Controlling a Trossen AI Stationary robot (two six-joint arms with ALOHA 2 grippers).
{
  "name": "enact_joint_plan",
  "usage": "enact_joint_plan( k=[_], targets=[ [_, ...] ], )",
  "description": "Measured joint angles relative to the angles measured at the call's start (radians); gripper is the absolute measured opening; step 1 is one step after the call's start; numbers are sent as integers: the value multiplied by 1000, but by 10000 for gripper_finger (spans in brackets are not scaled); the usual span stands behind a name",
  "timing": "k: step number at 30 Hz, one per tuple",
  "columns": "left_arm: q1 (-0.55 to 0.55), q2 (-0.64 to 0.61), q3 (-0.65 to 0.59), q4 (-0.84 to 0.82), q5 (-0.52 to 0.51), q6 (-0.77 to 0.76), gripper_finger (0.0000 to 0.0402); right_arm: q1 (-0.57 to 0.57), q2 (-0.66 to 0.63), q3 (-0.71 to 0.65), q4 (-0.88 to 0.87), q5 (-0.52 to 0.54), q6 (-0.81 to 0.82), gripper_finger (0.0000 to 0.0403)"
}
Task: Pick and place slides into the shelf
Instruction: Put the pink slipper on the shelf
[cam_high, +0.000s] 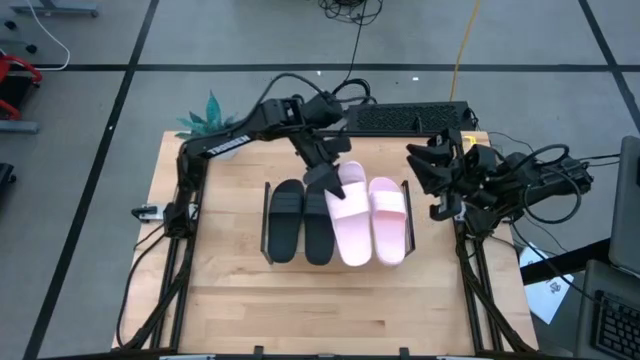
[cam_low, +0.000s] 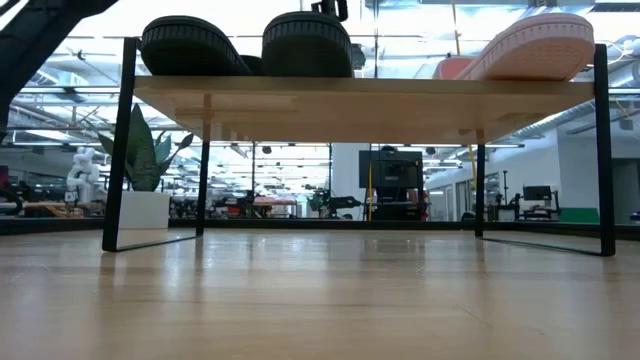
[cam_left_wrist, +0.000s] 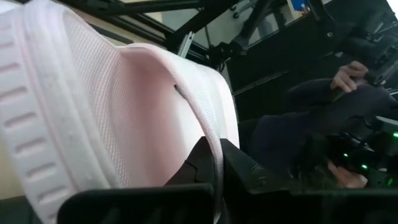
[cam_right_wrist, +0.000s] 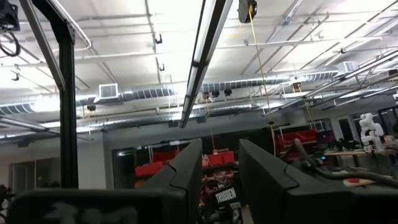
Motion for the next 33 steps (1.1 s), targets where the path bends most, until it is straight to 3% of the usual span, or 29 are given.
enact_joint_plan(
  k=[14,33],
  targets=[
    [9,82,1,33,50,60,0,0,0,0,-27,-1,3,93],
    [51,163,0,-32,41,150,0,0,0,0,-34,-2,7,93]
  ],
)
